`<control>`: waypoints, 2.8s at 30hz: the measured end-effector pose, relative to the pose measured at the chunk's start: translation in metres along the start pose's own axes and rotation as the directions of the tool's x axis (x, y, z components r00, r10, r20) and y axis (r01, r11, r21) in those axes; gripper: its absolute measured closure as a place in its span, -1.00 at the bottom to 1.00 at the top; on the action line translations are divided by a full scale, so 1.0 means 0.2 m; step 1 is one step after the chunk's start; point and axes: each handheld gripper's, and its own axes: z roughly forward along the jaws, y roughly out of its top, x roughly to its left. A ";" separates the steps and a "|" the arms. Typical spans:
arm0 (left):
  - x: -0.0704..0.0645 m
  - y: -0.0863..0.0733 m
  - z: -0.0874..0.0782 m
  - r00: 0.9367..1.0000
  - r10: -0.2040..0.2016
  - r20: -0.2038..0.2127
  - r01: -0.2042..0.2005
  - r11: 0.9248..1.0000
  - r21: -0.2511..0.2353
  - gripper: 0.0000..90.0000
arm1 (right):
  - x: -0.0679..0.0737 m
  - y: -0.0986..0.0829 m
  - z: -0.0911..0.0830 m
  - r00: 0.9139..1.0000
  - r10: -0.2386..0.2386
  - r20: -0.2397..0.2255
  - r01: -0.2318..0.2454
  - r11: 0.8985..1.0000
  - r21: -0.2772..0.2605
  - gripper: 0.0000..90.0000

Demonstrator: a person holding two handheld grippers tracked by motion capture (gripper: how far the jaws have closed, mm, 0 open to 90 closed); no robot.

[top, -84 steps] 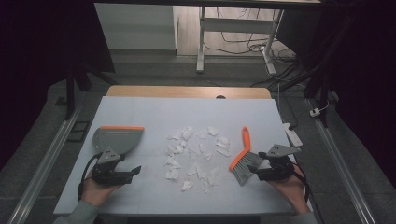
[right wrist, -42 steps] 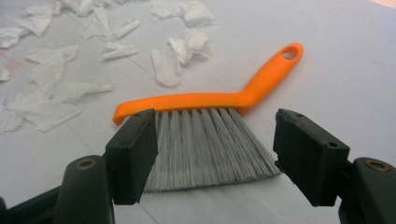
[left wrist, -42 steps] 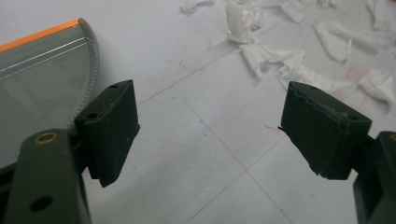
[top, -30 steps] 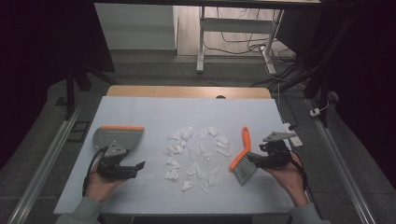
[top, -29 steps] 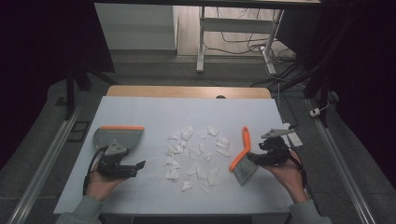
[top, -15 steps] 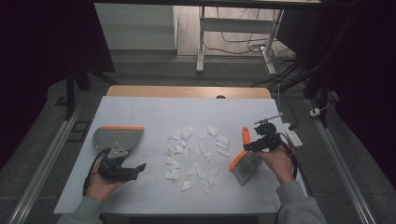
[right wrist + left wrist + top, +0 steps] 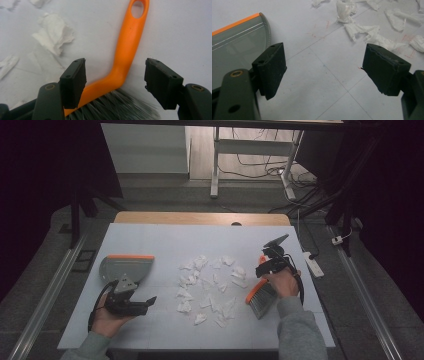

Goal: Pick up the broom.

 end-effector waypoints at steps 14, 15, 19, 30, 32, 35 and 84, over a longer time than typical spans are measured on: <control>-0.01 0.00 0.01 1.000 0.007 -0.004 -0.007 1.000 0.003 -0.56 | 0.00 0.03 0.11 0.997 0.066 0.041 -0.070 0.991 0.111 0.07; -0.01 0.00 0.01 1.000 0.009 -0.005 -0.009 1.000 0.003 -0.56 | 0.00 0.03 0.12 0.997 0.073 0.039 -0.077 0.990 0.117 0.12; -0.01 0.00 0.00 1.000 0.010 -0.007 -0.010 1.000 0.001 -0.56 | 0.00 0.03 0.13 0.994 0.102 0.049 -0.108 0.986 0.124 0.24; -0.01 -0.01 0.00 1.000 0.009 -0.009 -0.009 1.000 -0.001 -0.56 | 0.00 0.03 0.12 0.987 0.140 0.077 -0.148 0.983 0.111 0.56; -0.01 -0.01 0.00 1.000 0.008 -0.006 -0.008 1.000 -0.003 -0.56 | -0.02 0.02 0.12 0.989 0.141 0.053 -0.146 0.984 0.106 0.57; -0.01 -0.01 0.00 1.000 0.008 -0.010 -0.008 1.000 -0.002 -0.56 | -0.04 0.00 0.10 0.992 0.125 0.013 -0.126 0.987 0.101 0.57; 0.03 0.00 -0.02 1.000 -0.026 -0.015 0.025 0.998 -0.057 -0.54 | -0.01 -0.29 -0.28 0.798 -0.174 -0.577 -0.184 0.842 -0.507 0.57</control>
